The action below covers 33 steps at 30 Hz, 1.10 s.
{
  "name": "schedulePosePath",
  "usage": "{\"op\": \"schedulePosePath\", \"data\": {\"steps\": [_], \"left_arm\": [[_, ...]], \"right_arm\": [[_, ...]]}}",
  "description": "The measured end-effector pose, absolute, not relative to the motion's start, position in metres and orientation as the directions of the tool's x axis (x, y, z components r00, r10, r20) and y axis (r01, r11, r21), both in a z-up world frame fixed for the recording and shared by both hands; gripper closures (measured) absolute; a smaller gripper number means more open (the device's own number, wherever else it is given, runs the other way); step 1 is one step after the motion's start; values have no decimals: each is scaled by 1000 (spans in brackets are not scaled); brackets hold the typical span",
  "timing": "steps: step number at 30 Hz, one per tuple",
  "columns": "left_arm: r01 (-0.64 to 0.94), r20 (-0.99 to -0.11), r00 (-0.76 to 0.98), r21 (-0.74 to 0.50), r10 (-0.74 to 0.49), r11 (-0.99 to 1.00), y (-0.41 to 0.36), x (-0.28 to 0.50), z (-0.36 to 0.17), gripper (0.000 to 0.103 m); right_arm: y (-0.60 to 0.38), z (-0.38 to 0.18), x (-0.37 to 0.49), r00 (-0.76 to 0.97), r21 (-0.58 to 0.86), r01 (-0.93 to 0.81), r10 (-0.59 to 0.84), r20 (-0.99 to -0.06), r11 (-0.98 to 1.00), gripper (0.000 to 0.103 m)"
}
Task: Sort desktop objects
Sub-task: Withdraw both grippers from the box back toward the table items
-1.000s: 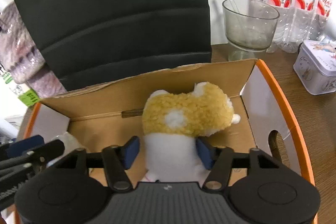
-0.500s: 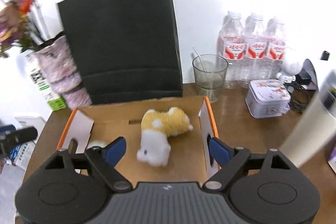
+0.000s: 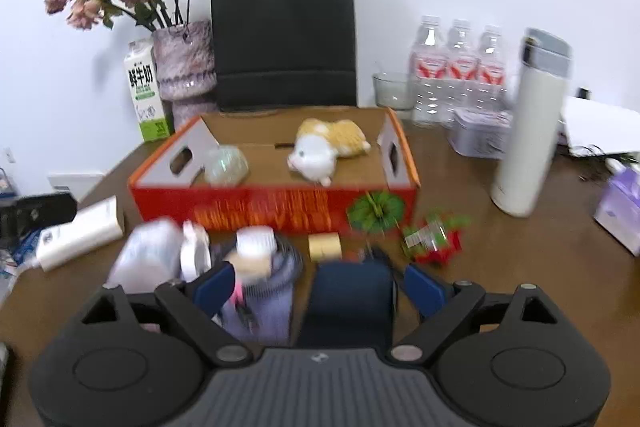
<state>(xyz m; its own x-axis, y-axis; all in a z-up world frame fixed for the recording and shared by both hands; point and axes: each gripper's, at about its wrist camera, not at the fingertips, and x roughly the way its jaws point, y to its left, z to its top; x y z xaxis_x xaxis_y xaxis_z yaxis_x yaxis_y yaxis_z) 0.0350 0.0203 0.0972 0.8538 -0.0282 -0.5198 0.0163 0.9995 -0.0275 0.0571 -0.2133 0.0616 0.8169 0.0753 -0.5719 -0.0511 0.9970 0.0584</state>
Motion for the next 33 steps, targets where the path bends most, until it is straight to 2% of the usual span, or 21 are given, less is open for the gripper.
{"op": "schedulePosePath", "data": {"steps": [5,11,16,24,26,29,33], "left_arm": [[16,-486,873,-64,-45,998,18,-27,57,0],[54,-507,860,-17,-55,998,5,-67,25,0],[30,-507,862,21,-15,999,-4,-88,13,0],[148,-510,853,38,-109,988,-23,-86,13,0],[203,-498,854,52,-150,978,-34,-78,17,0],[274,-470,860,99,-198,957,-57,-64,23,0],[329,-441,865,139,-239,934,-83,-42,23,4]], "right_arm": [[-217,30,-1,841,2,-44,38,-539,999,12],[-213,15,-58,858,-2,-83,71,-509,997,12],[-208,9,-83,864,15,-103,97,-495,995,8],[-221,20,-85,895,-36,-31,11,-447,999,8],[-236,28,-77,897,-3,17,-16,-441,1000,8],[-256,35,-59,897,97,28,18,-442,995,10],[-264,42,-39,902,86,52,-10,-432,995,10]]}}
